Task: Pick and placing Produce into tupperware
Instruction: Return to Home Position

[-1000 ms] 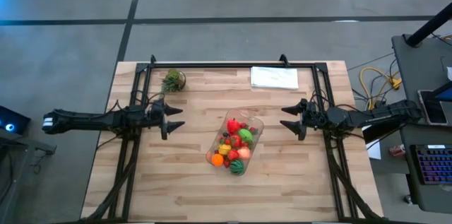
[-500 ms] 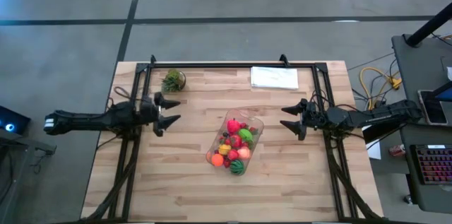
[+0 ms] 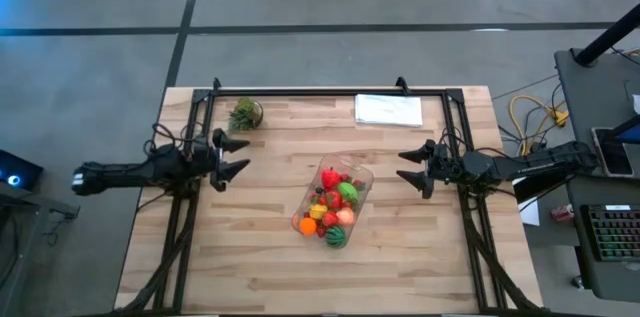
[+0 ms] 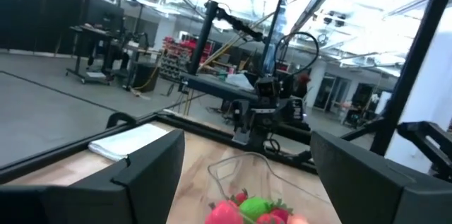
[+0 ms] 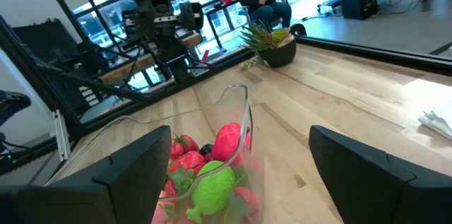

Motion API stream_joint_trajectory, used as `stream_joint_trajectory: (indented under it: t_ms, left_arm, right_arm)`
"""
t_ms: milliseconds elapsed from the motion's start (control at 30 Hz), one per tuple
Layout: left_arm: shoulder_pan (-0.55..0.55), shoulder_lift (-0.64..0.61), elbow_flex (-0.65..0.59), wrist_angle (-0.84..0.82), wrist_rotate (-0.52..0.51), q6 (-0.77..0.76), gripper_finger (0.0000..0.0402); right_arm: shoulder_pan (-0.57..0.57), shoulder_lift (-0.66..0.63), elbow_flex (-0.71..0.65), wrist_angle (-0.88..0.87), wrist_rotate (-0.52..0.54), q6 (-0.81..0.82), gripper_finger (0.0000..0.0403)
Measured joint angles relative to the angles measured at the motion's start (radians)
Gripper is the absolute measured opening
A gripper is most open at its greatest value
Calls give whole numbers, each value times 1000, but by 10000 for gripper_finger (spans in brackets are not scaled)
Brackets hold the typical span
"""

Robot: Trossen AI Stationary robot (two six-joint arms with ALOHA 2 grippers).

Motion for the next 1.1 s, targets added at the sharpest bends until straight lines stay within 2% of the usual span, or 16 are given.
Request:
stream_joint_trajectory:
  t_ms: [167,333,433,733,1100]
  left_arm:
    - [0,-67,-1,-59,-46,11,293]
    - [0,-63,-1,-95,-55,32,293]
    - [0,-64,-2,-176,-59,34,293]
    - [0,-61,-2,-198,-70,280,293]
    - [0,88,-3,-201,-69,257,293]
  right_arm:
    - [0,0,0,0,0,0,328]
    - [0,0,0,0,0,0,328]
    - [0,0,0,0,0,0,328]
    - [0,0,0,0,0,0,327]
    - [0,0,0,0,0,0,327]
